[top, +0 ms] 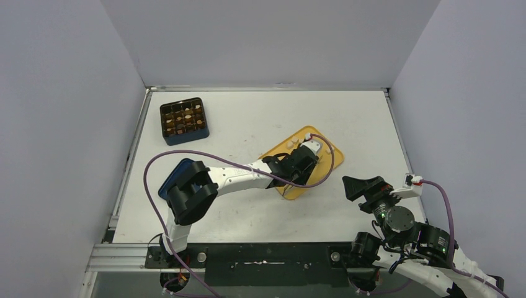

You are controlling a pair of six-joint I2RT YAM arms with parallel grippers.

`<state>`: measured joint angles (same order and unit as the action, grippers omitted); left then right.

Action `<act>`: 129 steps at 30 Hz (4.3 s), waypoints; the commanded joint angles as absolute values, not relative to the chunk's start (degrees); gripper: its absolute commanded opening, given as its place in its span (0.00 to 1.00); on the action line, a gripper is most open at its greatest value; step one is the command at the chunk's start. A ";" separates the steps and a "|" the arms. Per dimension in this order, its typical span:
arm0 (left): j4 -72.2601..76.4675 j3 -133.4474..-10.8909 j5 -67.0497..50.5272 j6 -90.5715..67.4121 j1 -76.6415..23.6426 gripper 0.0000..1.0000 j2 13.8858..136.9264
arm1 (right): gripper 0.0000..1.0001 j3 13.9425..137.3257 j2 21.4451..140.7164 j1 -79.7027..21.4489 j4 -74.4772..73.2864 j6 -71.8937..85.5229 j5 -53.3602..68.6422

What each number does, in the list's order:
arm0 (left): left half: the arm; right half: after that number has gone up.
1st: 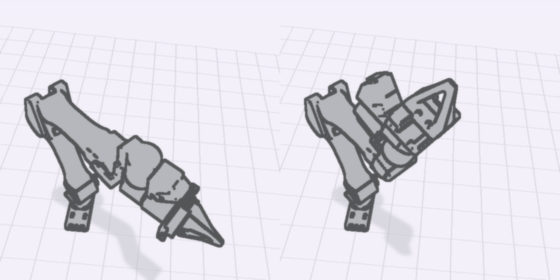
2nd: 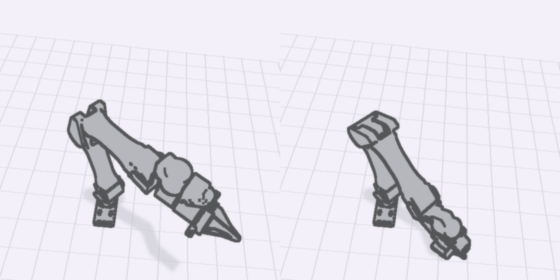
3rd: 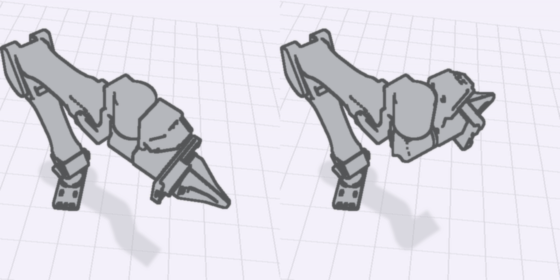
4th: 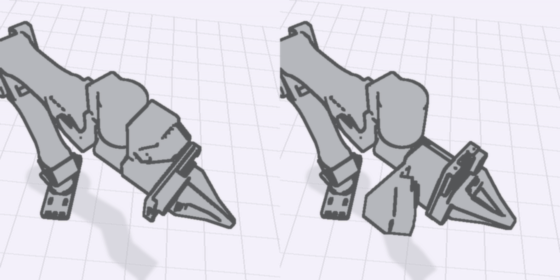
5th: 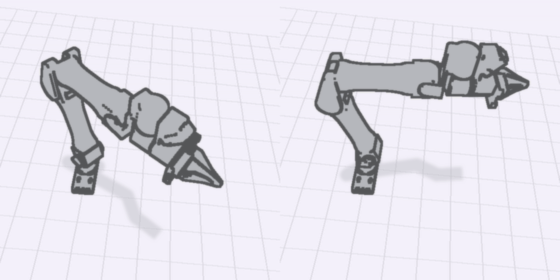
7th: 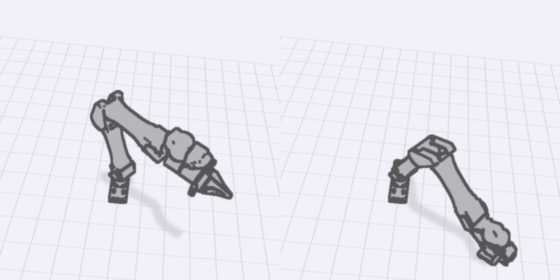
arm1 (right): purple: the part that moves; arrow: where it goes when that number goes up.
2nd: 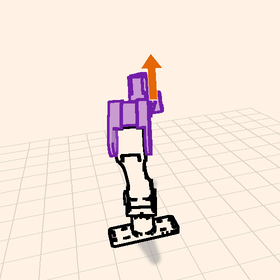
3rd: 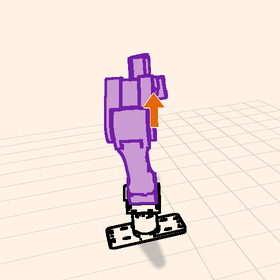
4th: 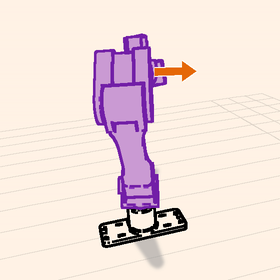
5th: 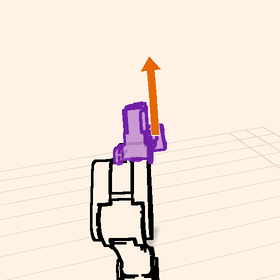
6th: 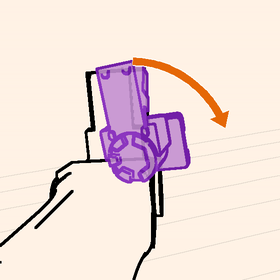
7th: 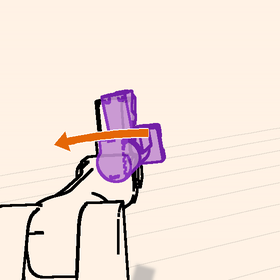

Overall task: Pack the chocolate
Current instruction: Pick up the fake chocolate from the plate, then place the fake chocolate in the packing box.

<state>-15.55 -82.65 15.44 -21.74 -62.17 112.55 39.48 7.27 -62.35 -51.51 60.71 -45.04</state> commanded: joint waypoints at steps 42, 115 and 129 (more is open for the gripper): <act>-23.61 -81.39 19.60 -21.37 -52.81 0.25 95.81 | 1.00 40.34 6.77 -63.28 -50.86 60.21 -46.15; -24.33 -89.59 5.61 -18.04 3.97 0.36 103.94 | 1.00 40.42 6.32 -64.42 -50.79 60.03 -46.49; -21.93 -86.68 4.86 -18.43 2.11 0.34 97.98 | 1.00 40.43 6.05 -64.42 -50.49 59.59 -46.25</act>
